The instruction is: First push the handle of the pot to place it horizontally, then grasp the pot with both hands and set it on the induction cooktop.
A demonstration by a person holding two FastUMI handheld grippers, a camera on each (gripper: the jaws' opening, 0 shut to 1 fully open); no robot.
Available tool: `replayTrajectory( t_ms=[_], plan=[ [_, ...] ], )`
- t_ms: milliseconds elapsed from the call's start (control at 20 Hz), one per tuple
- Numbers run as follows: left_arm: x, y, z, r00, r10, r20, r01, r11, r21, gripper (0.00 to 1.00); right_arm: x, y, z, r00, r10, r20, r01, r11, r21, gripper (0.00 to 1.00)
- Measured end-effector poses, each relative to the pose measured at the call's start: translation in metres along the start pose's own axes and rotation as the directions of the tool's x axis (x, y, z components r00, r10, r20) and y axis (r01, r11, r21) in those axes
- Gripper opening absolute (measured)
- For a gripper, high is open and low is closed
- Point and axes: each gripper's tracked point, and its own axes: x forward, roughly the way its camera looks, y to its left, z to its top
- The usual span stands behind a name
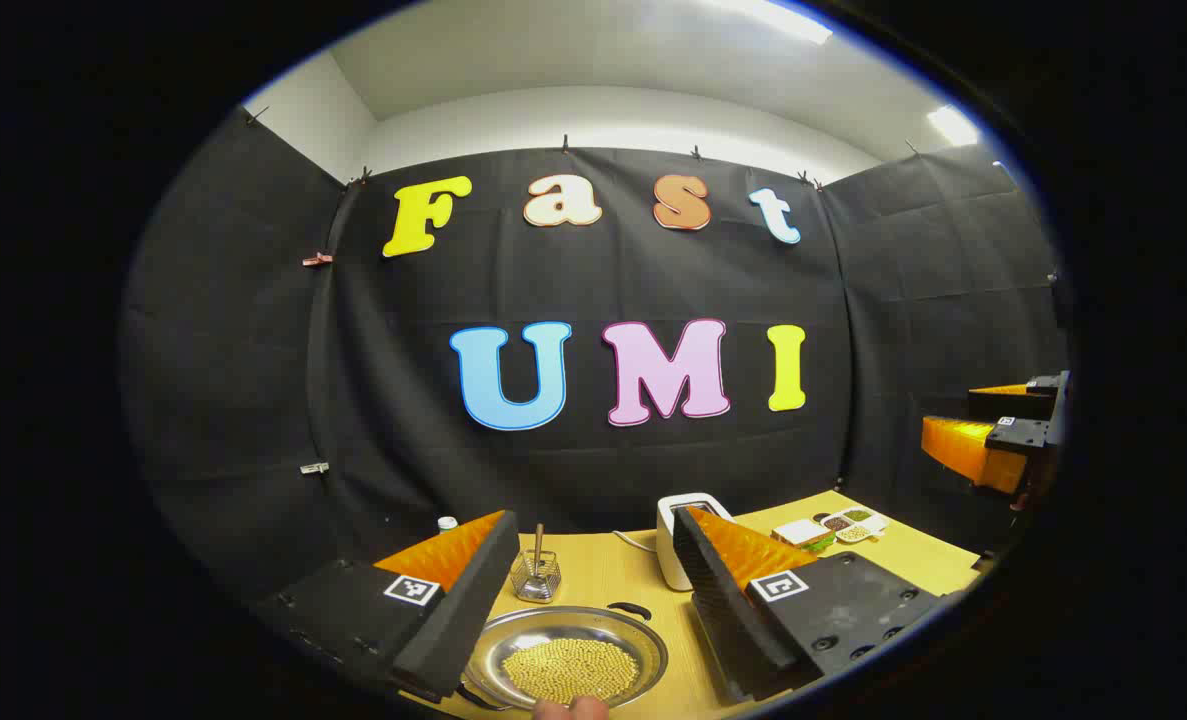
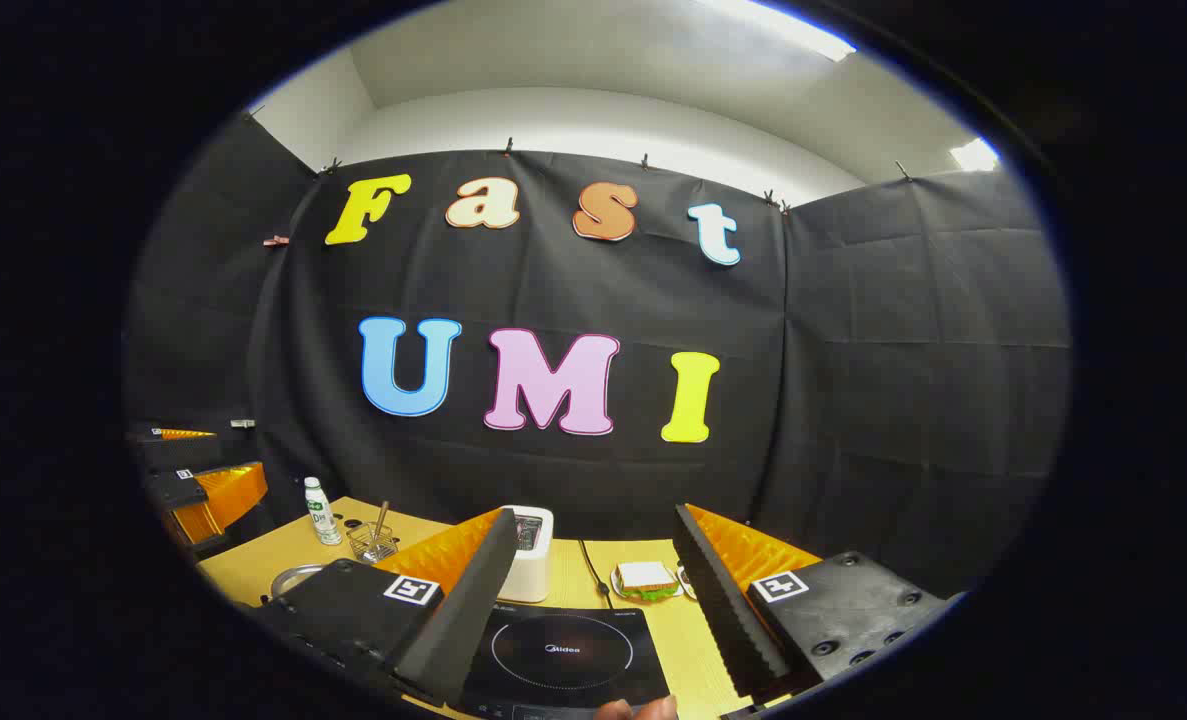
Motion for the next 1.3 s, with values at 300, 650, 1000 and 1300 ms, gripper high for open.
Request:
replayTrajectory(
  t_ms=[300, 650, 1000, 1300],
  plan=[
    [-0.002, -0.002, 0.0, 1.0, 0.004, 0.001, -0.004, 1.0, 0.0, 0.97, -0.002, 0.002, 0.001, 1.0, 0.008, 0.004, -0.008, 1.0, -0.006, 0.97],
    [-0.002, -0.005, 0.0, 1.0, 0.001, 0.001, -0.001, 1.0, 0.004, 0.97, -0.002, -0.003, 0.0, 1.0, 0.002, 0.002, -0.002, 1.0, -0.011, 0.98],
    [0.0, -0.005, -0.003, 1.0, 0.001, -0.005, -0.001, 1.0, -0.001, 0.96, 0.001, -0.005, -0.001, 1.0, -0.003, 0.002, 0.003, 1.0, -0.013, 0.97],
    [0.002, -0.013, -0.012, 0.998, -0.063, -0.03, 0.062, 0.998, -0.025, 0.67, 0.004, -0.005, -0.004, 1.0, -0.004, -0.002, 0.004, 1.0, -0.021, 0.97]
  ],
)
